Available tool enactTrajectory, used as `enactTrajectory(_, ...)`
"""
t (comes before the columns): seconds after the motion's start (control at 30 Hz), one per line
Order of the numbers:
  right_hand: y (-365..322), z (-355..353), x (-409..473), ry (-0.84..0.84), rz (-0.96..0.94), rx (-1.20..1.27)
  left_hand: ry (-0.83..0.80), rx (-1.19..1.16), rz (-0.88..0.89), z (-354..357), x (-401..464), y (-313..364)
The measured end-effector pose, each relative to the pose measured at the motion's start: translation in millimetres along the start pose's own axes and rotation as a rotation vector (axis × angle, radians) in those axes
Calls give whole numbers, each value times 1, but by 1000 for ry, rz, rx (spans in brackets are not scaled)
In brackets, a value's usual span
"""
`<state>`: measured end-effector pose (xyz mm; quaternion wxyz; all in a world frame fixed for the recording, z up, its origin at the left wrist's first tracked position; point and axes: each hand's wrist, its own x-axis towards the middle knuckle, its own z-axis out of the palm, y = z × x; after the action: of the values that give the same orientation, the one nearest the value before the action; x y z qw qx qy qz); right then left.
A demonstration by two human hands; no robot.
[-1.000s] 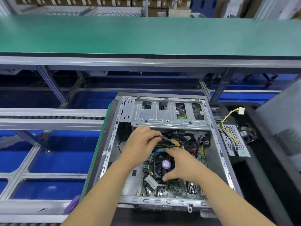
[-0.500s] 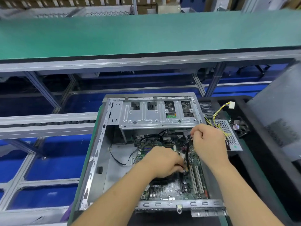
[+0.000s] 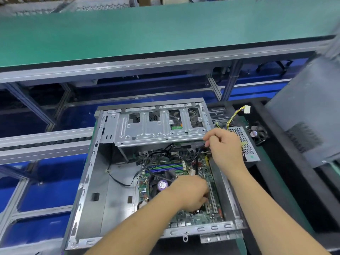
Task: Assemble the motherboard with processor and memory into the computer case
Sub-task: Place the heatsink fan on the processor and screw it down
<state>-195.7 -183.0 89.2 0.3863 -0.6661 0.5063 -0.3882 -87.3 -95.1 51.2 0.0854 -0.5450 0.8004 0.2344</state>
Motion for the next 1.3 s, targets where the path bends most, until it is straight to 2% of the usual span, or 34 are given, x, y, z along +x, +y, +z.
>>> enactTrajectory(0.13, 2, 5, 1, -11, -24, -108, -17, -125, -79, 3, 7, 1)
enactTrajectory(0.27, 4, 6, 2, -9, -33, -100, 15, -250, -143, 5, 12, 6)
enactTrajectory(0.4, 5, 6, 2, -14, -26, -82, -18, -172, -143, 12, 10, 10)
enactTrajectory(0.63, 6, 6, 3, -4, -15, -72, 26, 152, -41, 8, 9, 25)
enactTrajectory(0.73, 7, 5, 3, -3, -20, -61, -40, 164, -5, 6, 12, 33)
enactTrajectory(0.87, 8, 5, 4, -7, -30, -36, -26, 79, -14, 6, 17, 31)
enactTrajectory(1.1, 6, 1, 1, -12, 0, 79, -30, 13, 44, 11, 18, 31)
enactTrajectory(1.3, 7, -8, 2, 68, 123, 397, -20, 9, 9, 18, 20, 31)
